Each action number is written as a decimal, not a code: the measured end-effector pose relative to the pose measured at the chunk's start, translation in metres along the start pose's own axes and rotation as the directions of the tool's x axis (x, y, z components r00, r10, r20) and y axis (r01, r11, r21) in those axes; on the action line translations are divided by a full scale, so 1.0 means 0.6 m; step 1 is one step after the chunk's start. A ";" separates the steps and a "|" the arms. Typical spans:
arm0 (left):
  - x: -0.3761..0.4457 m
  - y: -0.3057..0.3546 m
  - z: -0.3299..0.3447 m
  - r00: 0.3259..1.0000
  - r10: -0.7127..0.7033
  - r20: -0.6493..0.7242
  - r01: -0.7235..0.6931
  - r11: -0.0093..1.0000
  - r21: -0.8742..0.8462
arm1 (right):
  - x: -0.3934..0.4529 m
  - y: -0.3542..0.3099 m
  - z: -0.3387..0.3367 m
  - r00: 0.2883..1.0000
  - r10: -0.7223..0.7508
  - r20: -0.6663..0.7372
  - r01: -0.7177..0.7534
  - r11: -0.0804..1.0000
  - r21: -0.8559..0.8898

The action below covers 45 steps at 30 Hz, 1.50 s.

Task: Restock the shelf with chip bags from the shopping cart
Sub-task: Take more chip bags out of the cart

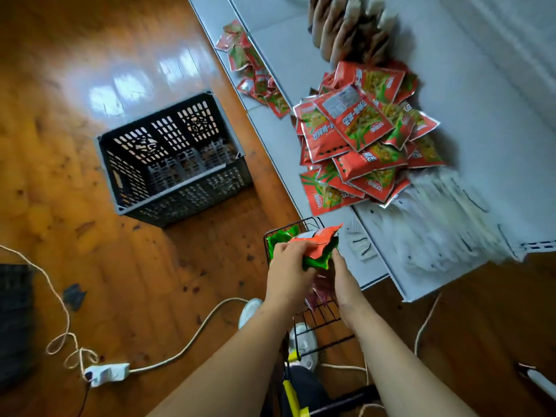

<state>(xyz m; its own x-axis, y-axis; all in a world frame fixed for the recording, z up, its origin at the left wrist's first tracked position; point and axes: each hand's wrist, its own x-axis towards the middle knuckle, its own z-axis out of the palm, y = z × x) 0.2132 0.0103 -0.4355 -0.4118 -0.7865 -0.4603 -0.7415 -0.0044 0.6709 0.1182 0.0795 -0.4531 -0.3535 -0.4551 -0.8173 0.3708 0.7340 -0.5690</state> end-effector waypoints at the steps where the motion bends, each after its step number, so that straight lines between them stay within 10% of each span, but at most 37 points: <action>1: -0.018 0.016 -0.028 0.999 -0.011 -0.032 0.012 1.000 0.009 | -0.032 -0.014 -0.001 1.000 -0.015 0.011 0.015 1.000 0.004; 8: -0.204 0.167 -0.227 0.993 -0.116 -0.003 0.106 0.914 -0.392 | -0.300 -0.122 -0.049 0.991 -0.136 0.020 0.136 0.991 0.005; 16: -0.469 0.310 -0.272 0.988 0.048 0.148 0.096 0.564 -0.820 | -0.607 -0.122 -0.098 0.942 -0.335 0.003 0.334 0.941 0.051; 24: -0.694 0.383 -0.166 0.841 0.206 0.501 0.015 0.916 -0.402 | -0.857 0.068 -0.205 0.807 -0.263 -0.529 0.468 0.832 0.300; 34: -0.994 0.520 0.084 0.418 0.430 0.800 -0.309 0.896 -0.320 | -1.088 0.328 -0.467 0.605 -0.050 -0.795 0.589 0.700 0.405; 45: -1.364 0.650 0.516 0.176 0.347 0.921 -0.447 0.862 -0.240 | -1.331 0.669 -0.762 0.296 0.220 -0.930 0.711 0.599 0.368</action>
<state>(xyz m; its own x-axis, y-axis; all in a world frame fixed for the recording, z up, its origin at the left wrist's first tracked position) 0.0972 0.8433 0.0227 -0.8180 0.4288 -0.3834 -0.3279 0.2001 0.9233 0.1568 0.9683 0.0126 -0.8215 0.4951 -0.2828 0.2868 -0.0698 -0.9554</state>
